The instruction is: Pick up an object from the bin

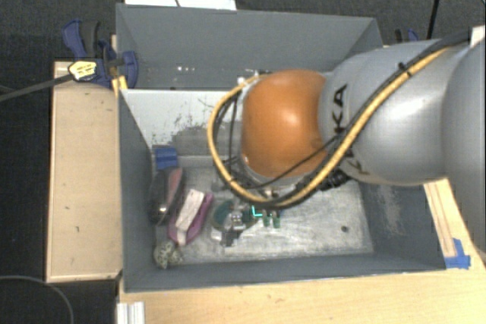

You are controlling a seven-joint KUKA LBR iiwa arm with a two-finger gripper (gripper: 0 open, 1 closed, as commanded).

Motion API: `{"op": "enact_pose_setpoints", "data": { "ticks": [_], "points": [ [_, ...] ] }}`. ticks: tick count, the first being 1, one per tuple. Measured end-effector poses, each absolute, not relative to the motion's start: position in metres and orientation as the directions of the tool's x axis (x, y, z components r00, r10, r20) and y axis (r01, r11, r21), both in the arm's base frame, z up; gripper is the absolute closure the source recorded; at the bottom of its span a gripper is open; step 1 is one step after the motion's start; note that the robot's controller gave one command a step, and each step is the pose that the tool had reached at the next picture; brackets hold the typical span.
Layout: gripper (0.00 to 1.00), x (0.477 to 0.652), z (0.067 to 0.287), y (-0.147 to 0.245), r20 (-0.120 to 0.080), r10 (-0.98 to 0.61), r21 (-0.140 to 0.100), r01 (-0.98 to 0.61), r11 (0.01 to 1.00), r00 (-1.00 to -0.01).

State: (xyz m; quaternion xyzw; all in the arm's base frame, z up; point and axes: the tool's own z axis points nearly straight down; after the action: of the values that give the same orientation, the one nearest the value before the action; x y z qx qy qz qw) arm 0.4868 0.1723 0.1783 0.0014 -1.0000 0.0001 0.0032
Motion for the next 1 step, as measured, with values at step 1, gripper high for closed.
{"op": "enact_pose_setpoints", "data": {
  "ticks": [1],
  "points": [
    [0.00,0.4957,0.0714,0.1270,-0.012,-0.169,0.003,-0.169,0.986,-0.985]
  ]
}}
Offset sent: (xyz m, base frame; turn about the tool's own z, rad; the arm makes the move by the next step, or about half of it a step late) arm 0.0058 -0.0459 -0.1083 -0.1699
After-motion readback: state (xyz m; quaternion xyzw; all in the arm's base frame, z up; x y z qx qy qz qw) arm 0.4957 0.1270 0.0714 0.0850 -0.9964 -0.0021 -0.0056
